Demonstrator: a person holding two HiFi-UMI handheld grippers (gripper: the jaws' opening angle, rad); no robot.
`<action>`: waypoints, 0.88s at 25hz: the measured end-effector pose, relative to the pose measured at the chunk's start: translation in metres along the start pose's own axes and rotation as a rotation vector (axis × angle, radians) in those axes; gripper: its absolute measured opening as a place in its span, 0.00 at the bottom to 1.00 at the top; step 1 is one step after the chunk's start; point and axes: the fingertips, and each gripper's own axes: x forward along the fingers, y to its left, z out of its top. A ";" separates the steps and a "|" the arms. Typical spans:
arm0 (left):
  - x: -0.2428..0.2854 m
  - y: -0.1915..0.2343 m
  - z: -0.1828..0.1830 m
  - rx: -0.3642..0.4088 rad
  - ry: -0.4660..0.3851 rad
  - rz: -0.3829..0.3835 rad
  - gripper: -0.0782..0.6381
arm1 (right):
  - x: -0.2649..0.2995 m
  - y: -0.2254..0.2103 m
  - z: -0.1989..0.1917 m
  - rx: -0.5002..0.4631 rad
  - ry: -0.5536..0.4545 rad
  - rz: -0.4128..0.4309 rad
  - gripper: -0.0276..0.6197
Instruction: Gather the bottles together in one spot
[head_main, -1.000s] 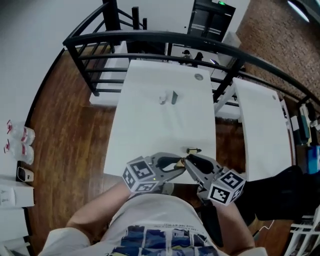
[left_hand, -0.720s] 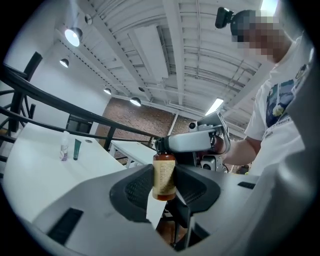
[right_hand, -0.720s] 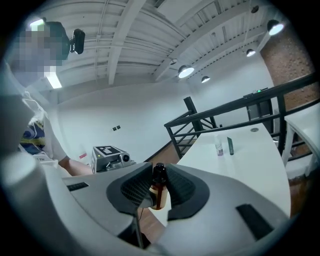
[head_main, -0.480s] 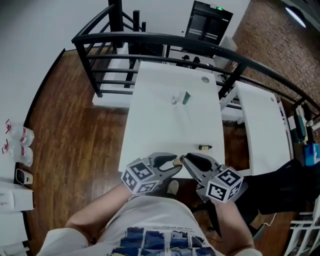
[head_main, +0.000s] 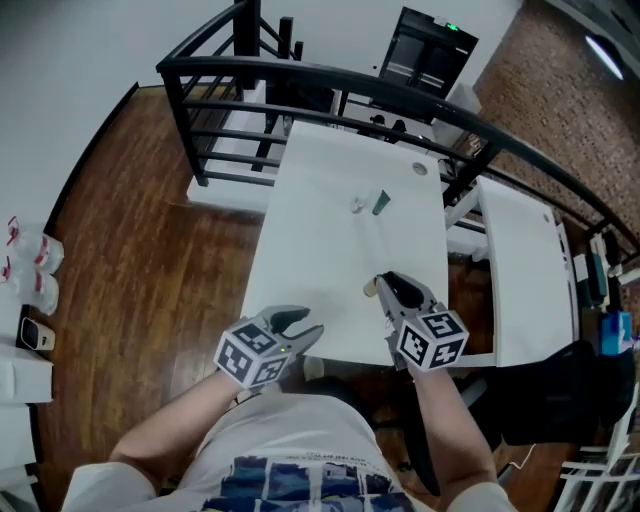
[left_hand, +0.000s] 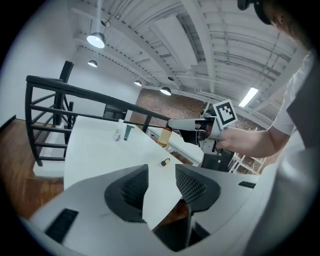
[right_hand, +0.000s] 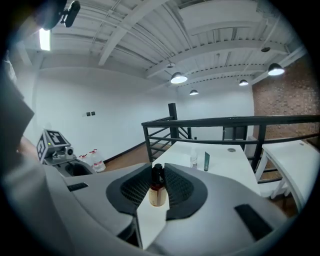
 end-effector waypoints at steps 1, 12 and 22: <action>0.000 0.004 0.000 -0.002 0.005 0.021 0.32 | 0.010 -0.008 -0.001 -0.007 0.001 -0.008 0.16; 0.007 0.035 0.023 -0.125 -0.027 0.169 0.32 | 0.149 -0.106 -0.006 -0.079 0.041 -0.058 0.16; 0.018 0.057 0.018 -0.243 -0.024 0.299 0.32 | 0.241 -0.155 -0.049 -0.147 0.102 -0.093 0.16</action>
